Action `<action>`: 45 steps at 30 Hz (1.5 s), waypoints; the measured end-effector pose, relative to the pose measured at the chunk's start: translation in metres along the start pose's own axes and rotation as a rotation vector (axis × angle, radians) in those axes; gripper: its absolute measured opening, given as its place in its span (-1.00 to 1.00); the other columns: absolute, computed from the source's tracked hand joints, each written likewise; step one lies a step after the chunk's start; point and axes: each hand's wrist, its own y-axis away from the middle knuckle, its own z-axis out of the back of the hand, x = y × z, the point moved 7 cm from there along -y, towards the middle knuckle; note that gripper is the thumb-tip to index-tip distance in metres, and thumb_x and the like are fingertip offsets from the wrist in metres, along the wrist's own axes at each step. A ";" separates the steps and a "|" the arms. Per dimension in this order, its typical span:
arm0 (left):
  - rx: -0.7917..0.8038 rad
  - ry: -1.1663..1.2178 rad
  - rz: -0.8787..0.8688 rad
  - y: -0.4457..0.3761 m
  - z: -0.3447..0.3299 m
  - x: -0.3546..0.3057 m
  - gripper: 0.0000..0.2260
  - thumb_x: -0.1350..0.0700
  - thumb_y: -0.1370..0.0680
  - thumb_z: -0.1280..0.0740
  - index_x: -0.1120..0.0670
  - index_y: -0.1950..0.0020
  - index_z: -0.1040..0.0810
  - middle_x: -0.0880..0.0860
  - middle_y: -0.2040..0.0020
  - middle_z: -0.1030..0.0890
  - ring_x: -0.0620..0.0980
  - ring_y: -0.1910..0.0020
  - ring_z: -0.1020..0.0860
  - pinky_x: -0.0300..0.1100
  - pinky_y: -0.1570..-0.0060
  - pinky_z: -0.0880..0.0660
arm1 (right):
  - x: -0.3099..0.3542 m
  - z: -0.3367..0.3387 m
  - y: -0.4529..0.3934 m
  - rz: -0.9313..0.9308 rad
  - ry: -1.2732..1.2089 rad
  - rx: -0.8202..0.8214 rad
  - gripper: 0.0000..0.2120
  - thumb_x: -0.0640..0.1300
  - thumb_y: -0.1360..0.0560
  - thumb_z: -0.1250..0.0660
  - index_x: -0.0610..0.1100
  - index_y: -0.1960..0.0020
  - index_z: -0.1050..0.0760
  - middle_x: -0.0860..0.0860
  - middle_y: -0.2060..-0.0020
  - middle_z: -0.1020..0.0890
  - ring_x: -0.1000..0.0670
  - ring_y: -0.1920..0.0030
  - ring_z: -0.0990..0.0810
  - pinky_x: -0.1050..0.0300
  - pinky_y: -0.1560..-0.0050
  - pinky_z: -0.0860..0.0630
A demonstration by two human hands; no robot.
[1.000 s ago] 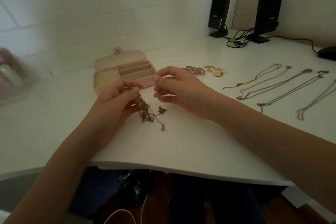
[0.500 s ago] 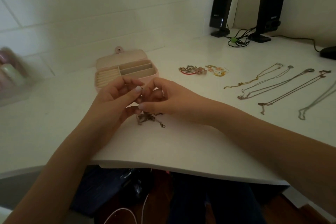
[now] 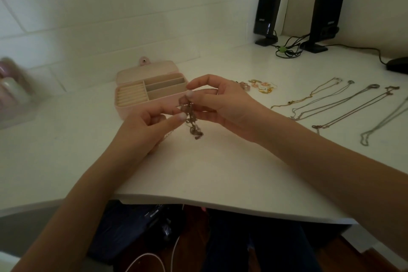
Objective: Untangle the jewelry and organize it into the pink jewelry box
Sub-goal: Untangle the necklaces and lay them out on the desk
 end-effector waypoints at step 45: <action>0.120 0.605 0.067 -0.002 -0.003 -0.005 -0.75 0.13 -0.49 -0.18 0.05 0.22 -0.64 -0.02 0.37 -0.43 -0.19 0.51 -0.30 -0.37 0.52 -0.29 | -0.006 -0.028 0.001 0.164 0.666 0.113 -0.89 -0.13 -0.50 -0.37 -0.05 -0.02 -0.56 0.05 0.06 -0.66 0.12 0.10 -0.61 0.37 0.07 -0.49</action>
